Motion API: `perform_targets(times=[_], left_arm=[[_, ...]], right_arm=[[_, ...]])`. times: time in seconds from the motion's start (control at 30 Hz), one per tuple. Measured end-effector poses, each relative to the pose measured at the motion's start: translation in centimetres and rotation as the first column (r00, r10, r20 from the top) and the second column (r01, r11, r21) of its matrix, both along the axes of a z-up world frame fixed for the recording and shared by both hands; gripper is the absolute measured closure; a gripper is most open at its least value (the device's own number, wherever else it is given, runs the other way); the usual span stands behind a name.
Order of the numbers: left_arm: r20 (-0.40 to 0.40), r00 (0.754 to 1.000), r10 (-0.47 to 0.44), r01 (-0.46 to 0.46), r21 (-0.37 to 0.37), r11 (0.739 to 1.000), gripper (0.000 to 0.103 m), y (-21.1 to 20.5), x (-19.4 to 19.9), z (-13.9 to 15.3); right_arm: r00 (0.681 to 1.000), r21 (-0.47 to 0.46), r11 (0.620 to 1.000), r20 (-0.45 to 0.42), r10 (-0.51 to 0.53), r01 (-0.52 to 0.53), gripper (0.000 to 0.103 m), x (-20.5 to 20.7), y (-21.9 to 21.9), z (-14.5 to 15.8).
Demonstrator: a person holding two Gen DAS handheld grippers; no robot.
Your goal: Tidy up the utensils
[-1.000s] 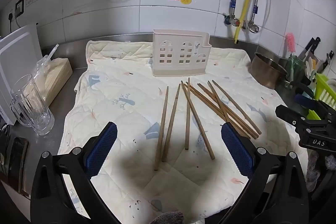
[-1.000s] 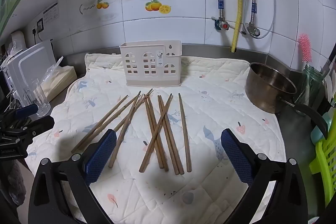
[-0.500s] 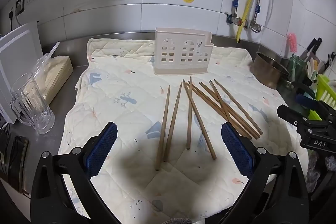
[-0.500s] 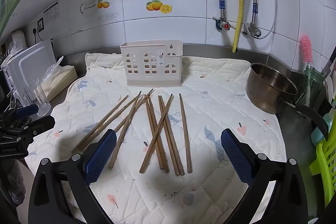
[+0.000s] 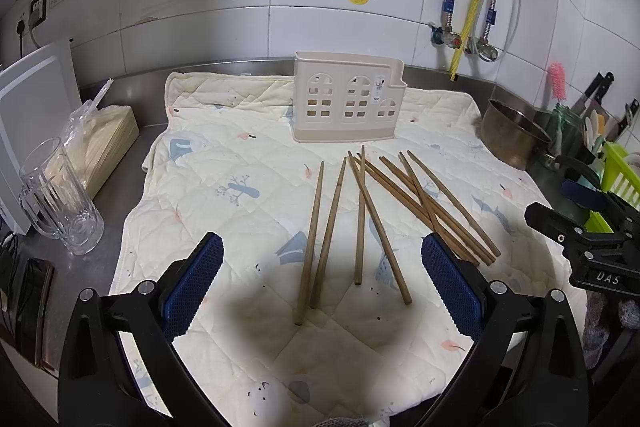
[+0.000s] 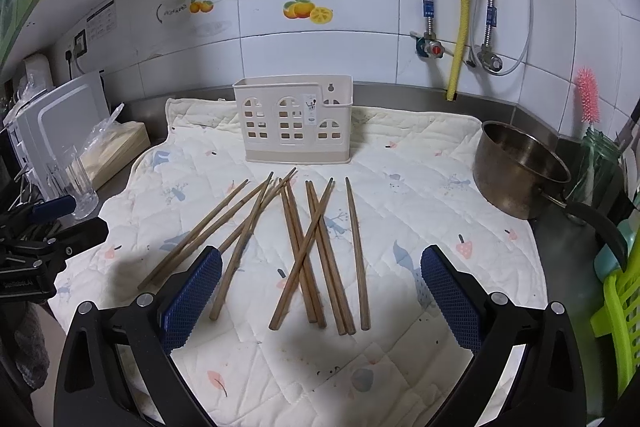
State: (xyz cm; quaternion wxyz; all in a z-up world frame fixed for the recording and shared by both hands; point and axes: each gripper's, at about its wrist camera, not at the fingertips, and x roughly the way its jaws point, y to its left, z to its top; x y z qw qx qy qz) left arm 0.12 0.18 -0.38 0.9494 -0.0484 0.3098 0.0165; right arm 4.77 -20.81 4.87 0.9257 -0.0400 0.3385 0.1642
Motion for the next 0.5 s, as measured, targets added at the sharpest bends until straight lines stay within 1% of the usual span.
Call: perform_targets(times=[0.5], left_arm=[[-0.011, 1.000, 0.007, -0.007, -0.016, 1.000, 0.005, 0.10, 0.07, -0.25]], right_arm=[[1.000, -0.001, 1.000, -0.001, -0.001, 0.001, 0.007, 0.03, -0.02, -0.07]])
